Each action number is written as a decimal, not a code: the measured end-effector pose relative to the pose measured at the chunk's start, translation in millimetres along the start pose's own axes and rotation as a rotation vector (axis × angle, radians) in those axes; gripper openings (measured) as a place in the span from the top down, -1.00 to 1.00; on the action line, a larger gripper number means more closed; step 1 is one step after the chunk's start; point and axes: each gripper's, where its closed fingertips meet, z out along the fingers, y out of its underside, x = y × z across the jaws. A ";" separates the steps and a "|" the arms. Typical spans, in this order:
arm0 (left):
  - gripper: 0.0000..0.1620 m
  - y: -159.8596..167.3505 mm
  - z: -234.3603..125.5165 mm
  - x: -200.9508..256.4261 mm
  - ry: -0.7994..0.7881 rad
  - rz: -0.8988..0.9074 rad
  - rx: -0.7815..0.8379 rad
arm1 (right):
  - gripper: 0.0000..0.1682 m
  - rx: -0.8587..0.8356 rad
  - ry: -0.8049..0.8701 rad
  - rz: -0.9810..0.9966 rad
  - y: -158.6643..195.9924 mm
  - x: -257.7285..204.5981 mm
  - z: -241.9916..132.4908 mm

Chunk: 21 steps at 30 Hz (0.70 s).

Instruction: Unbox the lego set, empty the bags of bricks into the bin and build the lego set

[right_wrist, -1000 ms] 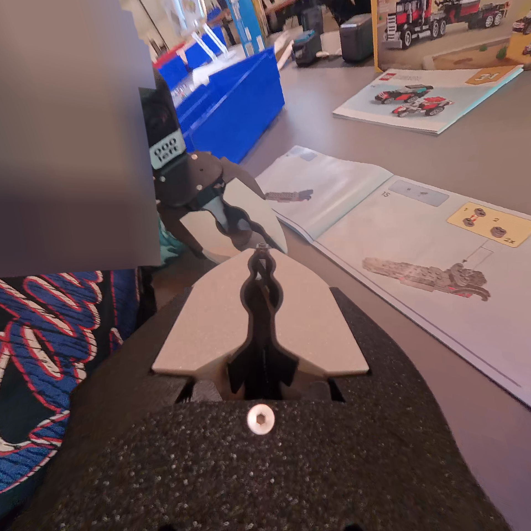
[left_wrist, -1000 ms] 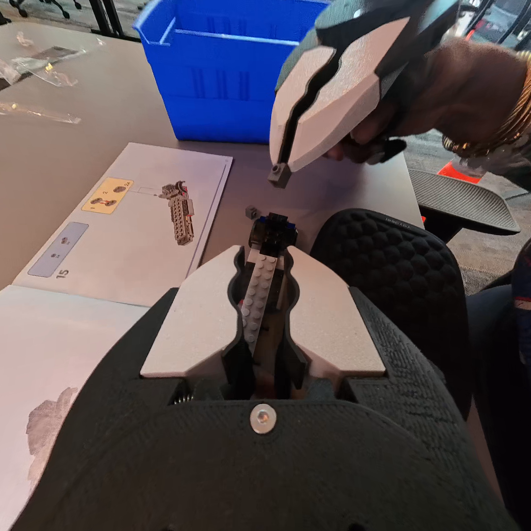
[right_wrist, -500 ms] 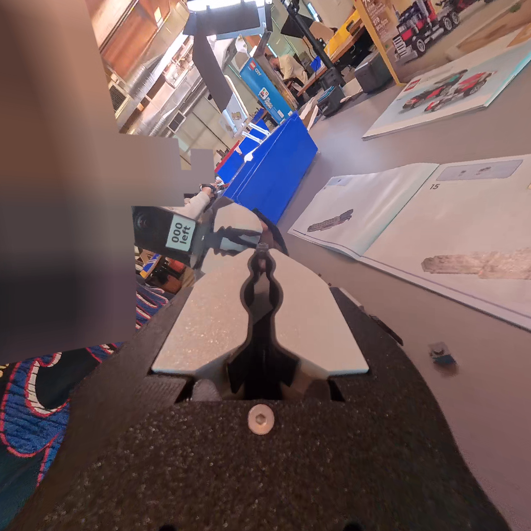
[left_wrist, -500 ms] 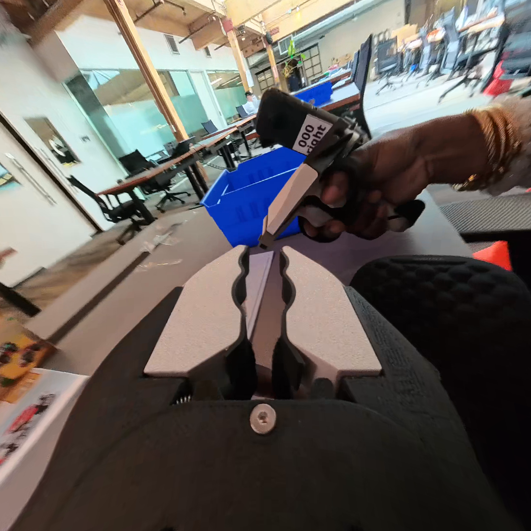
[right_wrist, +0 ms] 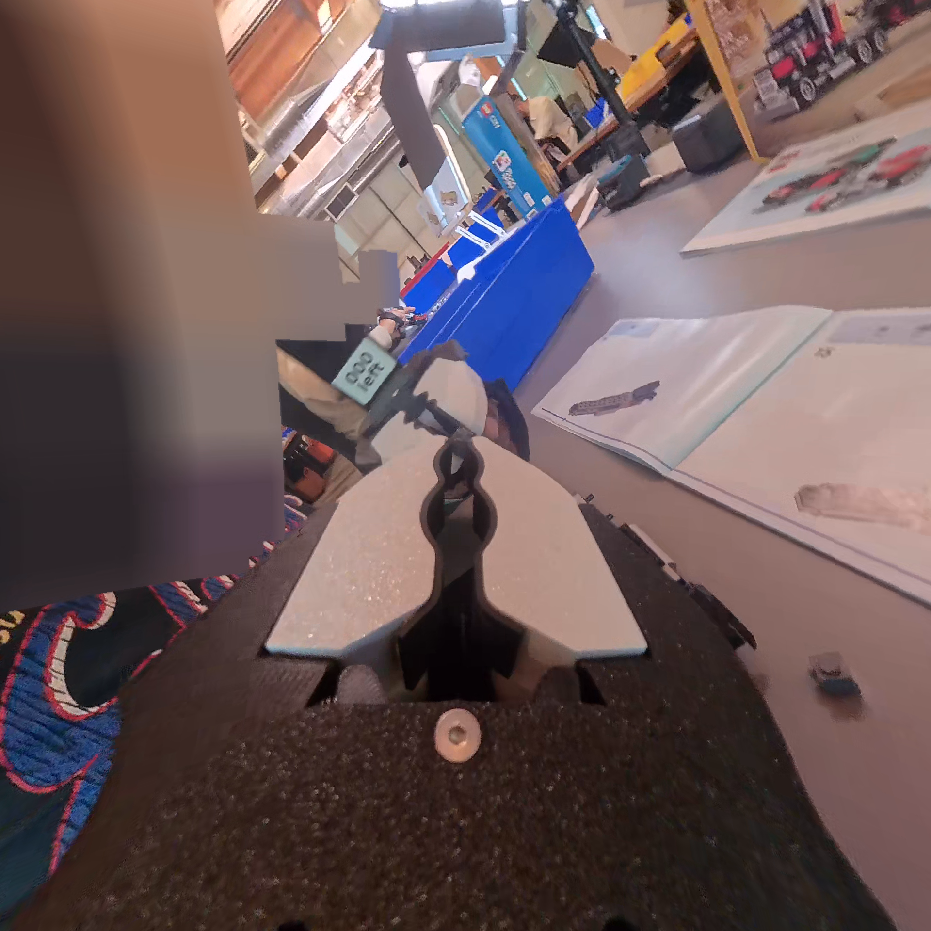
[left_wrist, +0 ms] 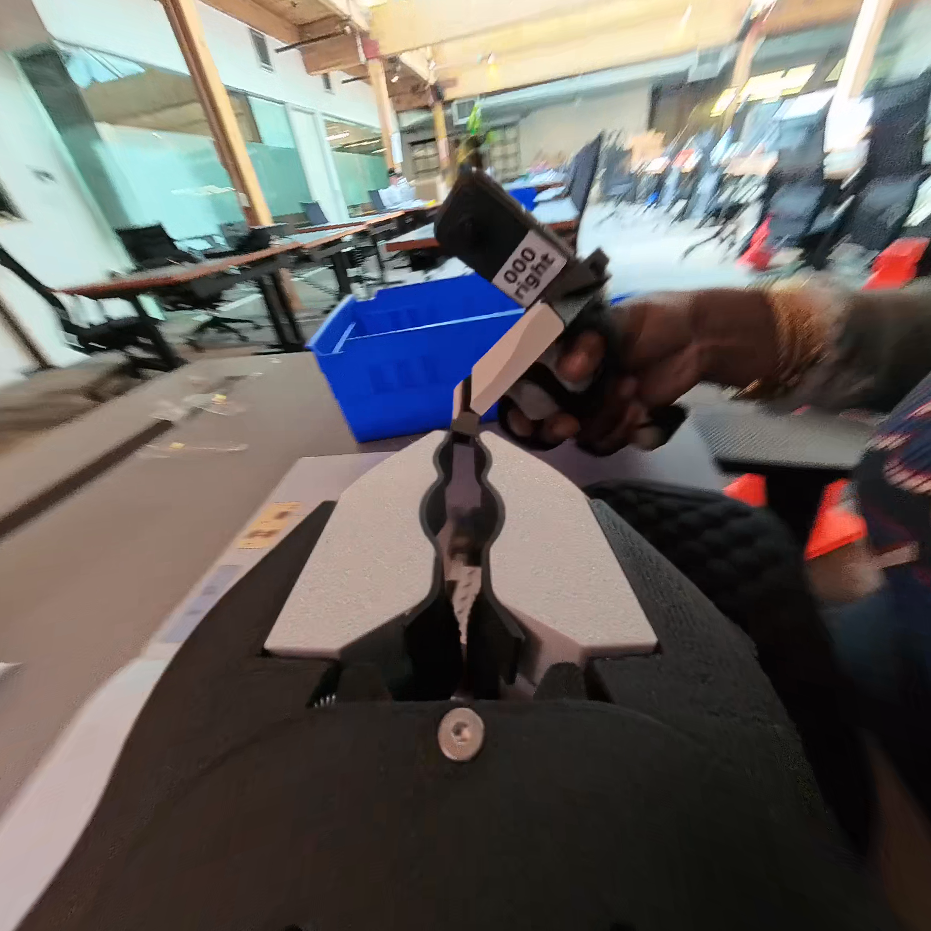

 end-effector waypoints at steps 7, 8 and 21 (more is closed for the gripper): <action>0.90 -16.1 -9.0 6.0 0.240 -0.469 0.150 | 0.88 -0.127 0.089 -0.486 -5.0 -11.0 1.5; 0.90 -15.8 -9.1 5.8 0.251 -0.501 0.152 | 0.88 -0.169 0.104 -0.584 -4.7 -13.3 1.7; 0.90 -11.9 -7.8 11.7 0.290 -0.531 0.126 | 0.94 -0.362 0.093 -0.683 -1.6 -18.7 5.4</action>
